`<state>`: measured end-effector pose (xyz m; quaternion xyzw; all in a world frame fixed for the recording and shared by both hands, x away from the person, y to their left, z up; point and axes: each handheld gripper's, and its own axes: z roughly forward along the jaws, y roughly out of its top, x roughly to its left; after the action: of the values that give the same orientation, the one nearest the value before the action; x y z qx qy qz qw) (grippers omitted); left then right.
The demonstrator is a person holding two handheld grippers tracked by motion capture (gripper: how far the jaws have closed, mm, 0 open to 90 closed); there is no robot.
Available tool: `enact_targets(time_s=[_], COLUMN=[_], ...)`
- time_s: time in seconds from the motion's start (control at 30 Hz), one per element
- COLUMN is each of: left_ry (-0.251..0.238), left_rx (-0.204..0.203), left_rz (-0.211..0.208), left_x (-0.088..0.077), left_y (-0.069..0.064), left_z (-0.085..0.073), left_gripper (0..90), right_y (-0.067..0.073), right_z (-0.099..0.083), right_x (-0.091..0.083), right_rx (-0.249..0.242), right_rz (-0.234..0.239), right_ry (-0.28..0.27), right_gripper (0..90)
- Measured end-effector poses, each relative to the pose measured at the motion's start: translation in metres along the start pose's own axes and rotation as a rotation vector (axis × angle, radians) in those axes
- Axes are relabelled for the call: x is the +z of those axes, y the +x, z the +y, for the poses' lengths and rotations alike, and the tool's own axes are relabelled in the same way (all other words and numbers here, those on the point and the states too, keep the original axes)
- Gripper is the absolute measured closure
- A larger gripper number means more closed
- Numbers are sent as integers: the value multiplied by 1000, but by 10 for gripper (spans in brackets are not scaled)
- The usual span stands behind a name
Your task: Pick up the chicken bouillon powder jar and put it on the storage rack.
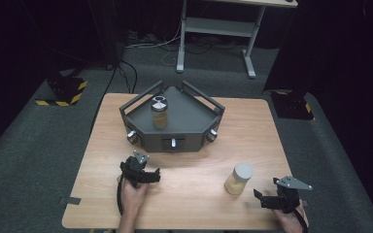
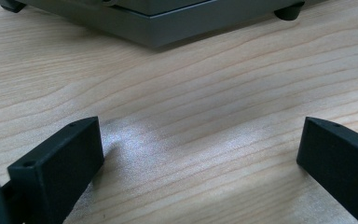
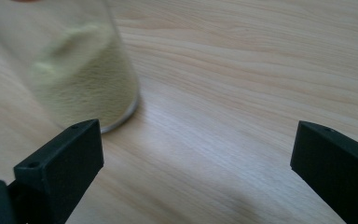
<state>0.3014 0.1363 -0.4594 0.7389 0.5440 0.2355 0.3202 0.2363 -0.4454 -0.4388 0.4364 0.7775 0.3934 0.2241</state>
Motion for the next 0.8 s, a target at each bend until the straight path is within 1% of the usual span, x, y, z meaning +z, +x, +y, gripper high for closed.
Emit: enact_targets(time_s=[0.1, 0.23, 0.37, 0.53, 0.67, 0.8], left_ry=[0, 0, 0, 0, 0, 0], left_rx=[0, 0, 0, 0, 0, 0], left_rz=[0, 0, 0, 0, 0, 0], left_x=[0, 0, 0, 0, 0, 0], left_y=[0, 0, 0, 0, 0, 0], left_z=[0, 0, 0, 0, 0, 0], left_gripper=[3, 3, 3, 3, 3, 3], right_y=[4, 7, 13, 20, 26, 29], right_z=[0, 3, 7, 13, 19, 24], right_x=[-1, 3, 7, 13, 18, 21], right_rx=[-13, -36, -54, -71, -90, -91], right_rz=[34, 88, 115, 138, 137, 131], right_ry=[-6, 1, -2, -10, -12, -28], right_gripper=[16, 18, 18, 20, 26, 33])
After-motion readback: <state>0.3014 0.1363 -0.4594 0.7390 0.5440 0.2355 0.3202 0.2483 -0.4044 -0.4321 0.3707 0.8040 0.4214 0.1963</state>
